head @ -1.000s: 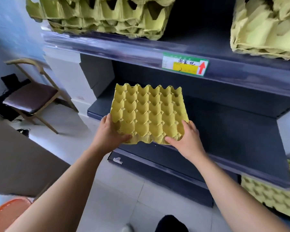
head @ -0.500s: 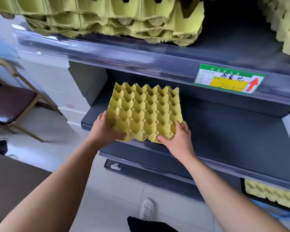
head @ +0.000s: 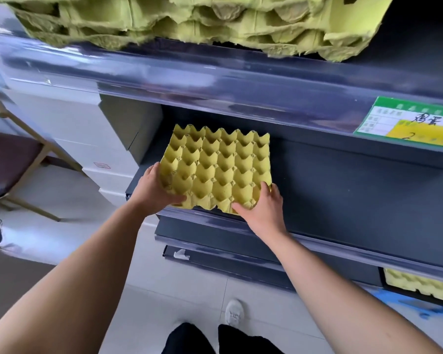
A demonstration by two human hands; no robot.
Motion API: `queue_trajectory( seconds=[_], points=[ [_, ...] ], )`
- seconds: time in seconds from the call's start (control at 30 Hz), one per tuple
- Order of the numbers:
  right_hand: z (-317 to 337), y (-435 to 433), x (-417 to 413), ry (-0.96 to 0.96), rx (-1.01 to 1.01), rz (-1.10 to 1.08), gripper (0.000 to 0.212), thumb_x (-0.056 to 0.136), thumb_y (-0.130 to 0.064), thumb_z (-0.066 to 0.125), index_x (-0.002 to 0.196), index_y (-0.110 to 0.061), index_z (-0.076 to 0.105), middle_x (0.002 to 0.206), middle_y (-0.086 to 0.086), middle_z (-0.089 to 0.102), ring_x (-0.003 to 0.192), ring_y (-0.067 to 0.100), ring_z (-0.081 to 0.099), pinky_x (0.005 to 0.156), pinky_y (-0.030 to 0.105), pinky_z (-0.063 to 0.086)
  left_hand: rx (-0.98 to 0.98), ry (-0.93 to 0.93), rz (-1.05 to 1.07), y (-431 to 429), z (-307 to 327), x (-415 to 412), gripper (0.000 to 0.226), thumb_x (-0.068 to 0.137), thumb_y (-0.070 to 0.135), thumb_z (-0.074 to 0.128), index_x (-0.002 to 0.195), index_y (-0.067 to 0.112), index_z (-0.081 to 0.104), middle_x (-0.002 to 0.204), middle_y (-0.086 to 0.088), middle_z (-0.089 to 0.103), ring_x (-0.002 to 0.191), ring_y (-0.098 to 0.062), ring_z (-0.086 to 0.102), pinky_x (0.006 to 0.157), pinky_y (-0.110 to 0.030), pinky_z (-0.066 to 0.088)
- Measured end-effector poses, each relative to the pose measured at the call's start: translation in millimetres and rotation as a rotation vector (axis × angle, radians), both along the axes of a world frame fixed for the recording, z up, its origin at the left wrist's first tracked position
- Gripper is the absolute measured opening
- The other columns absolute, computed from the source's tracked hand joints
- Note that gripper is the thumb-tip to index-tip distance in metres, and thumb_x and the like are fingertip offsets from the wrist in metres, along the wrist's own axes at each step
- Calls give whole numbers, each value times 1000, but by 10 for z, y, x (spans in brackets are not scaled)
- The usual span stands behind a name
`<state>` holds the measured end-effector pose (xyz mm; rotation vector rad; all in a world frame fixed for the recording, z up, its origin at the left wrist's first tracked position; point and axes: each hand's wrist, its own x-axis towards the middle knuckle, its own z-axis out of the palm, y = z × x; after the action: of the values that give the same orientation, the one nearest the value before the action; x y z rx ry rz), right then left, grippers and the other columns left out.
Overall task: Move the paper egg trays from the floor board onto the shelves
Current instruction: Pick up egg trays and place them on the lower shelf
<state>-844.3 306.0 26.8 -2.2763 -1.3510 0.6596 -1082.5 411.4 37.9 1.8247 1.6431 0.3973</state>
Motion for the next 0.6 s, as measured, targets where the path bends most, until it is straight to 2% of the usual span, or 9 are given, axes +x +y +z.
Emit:
queue_trajectory(
  seconds=[0.17,0.37,0.47,0.6],
  points=[
    [-50,110,-164,-44,-38,-43,101,74,-58,68,145,-7,19,154,21,13,139,35,19,112,42,27,-1,15,-44,160,-100,-78,93,51,30,91,130,13,43,126,-6,47,111,-26,50,96,-38,43],
    [-66,177,-340,-116,-89,-72,101,75,-60,66,146,-5,19,153,22,16,138,36,24,112,43,29,-23,107,-108,280,-205,-205,101,62,36,86,142,7,30,138,-11,39,121,-30,43,102,-41,37],
    [-20,137,-388,-166,-53,-86,89,78,-58,64,141,-4,29,150,19,24,135,34,28,111,42,30,6,136,-160,305,-186,-247,94,69,40,80,142,6,30,142,-13,36,127,-33,38,105,-43,34],
    [162,-93,-420,-271,65,-77,67,87,-43,60,138,-4,40,149,16,33,134,31,34,109,38,30,181,222,-270,194,41,-175,81,82,40,67,146,8,29,147,-13,36,131,-33,36,108,-41,32]
  ],
)
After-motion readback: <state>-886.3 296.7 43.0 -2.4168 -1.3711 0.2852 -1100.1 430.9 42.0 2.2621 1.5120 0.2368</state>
